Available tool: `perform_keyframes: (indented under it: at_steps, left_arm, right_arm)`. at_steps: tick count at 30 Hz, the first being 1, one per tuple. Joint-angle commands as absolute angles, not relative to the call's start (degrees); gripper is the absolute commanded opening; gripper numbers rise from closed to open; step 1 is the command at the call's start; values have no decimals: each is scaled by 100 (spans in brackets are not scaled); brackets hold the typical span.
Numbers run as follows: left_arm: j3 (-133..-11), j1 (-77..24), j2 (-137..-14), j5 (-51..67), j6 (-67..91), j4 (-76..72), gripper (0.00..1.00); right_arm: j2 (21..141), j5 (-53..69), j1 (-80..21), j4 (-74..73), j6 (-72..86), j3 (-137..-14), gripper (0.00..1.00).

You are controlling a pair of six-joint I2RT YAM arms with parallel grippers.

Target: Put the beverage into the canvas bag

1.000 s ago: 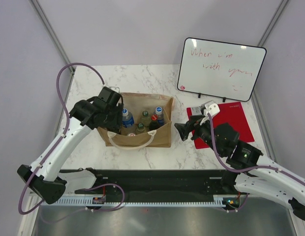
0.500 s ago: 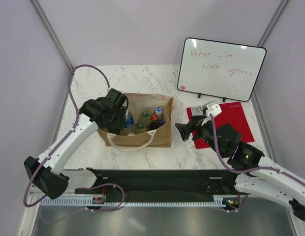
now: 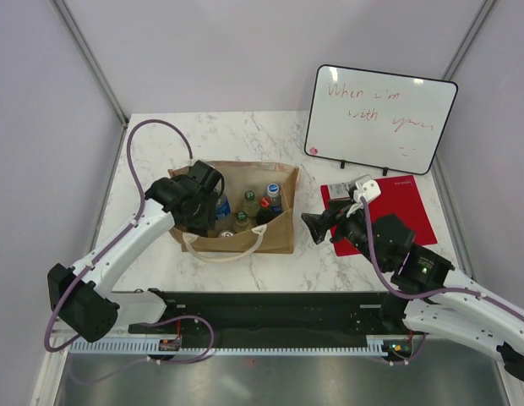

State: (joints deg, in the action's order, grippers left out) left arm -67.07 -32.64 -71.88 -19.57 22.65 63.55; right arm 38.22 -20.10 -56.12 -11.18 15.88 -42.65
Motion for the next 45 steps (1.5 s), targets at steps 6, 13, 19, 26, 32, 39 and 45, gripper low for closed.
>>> perform_keyframes:
  at_steps: [6,13,19,26,32,39,45]
  left_arm:
    - [-6328,-3278,-7295,-2118,2303,6126,13]
    - [-6188,-3278,-7356,-2224,2320,6091,31]
    - [-6135,-3287,-7339,-2215,2347,6091,47]
    - [-6240,-3278,-7260,-2057,2241,6126,63]
    - [-6503,-3278,-7330,-2083,2259,6407,71]
    - [-6758,-3287,-7260,-2065,2285,6574,80]
    - [-7250,-3278,-7146,-2241,2294,6960,80]
  right_arm:
    - [3823,-1969,-5607,-1020,1617,-4298,84]
    - [3876,-1960,-5616,-1011,1626,-4298,83]
    - [3911,-1942,-5608,-984,1626,-4271,84]
    - [3885,-1951,-5608,-949,1643,-4245,84]
    - [3823,-1951,-5616,-958,1644,-4228,84]
    - [3806,-1960,-5607,-949,1635,-4228,84]
    - [3762,-1969,-5607,-958,1644,-4236,84]
